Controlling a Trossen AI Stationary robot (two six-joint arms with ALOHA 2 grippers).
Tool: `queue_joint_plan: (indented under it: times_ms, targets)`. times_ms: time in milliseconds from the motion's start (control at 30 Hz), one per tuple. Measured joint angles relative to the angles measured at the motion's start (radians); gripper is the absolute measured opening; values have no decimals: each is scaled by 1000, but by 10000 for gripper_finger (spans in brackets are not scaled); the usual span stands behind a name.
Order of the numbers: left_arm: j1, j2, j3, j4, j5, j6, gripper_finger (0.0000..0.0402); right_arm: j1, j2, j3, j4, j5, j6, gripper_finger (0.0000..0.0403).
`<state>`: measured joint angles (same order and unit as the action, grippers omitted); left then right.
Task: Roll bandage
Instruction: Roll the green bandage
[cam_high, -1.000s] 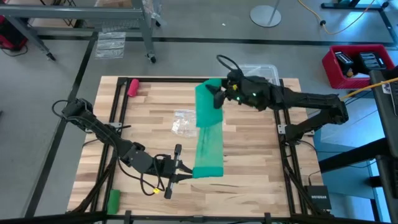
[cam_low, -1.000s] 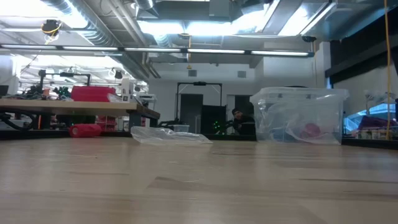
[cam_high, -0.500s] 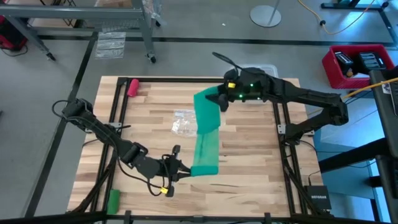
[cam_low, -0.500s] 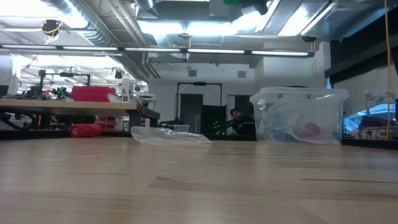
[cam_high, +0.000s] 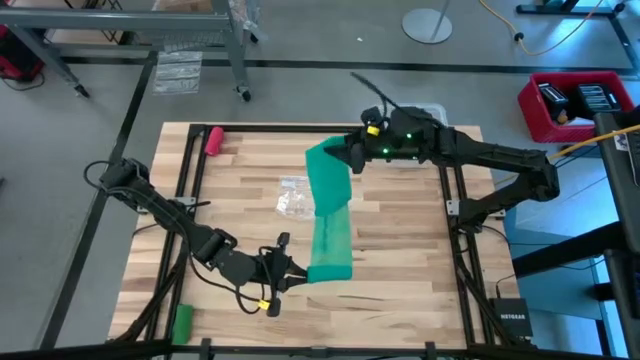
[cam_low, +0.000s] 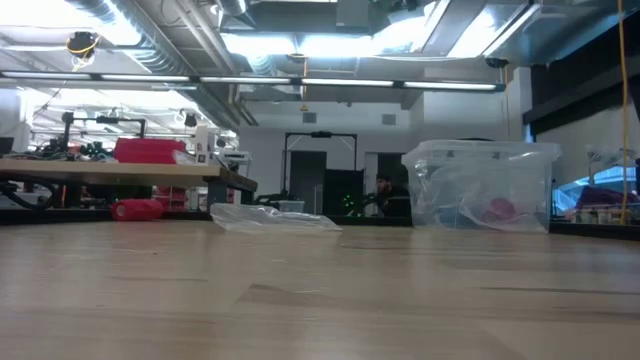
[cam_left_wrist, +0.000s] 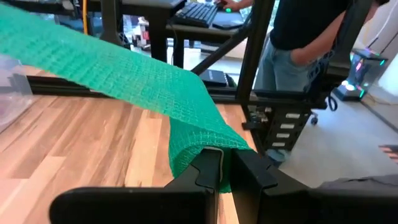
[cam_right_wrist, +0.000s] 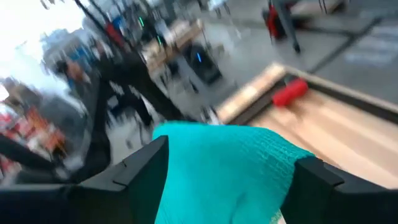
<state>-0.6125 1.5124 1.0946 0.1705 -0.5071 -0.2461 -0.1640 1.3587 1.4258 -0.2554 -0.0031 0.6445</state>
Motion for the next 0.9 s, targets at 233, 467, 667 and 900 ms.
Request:
queue_joint_plan:
  times_ms: [233,467,667,900]
  targets:
    - [-5,2,0,-17,-2,-9,17,7,0,0,249,-3,256,257]
    - [-6,2,0,-17,3,-6,17,7,0,0,244,-214,298,257]
    - [-6,2,0,2,3,-2,17,19,1,0,169,-224,217,257]
    - [0,2,1,7,-3,-2,17,-78,1,0,171,-118,-115,257]
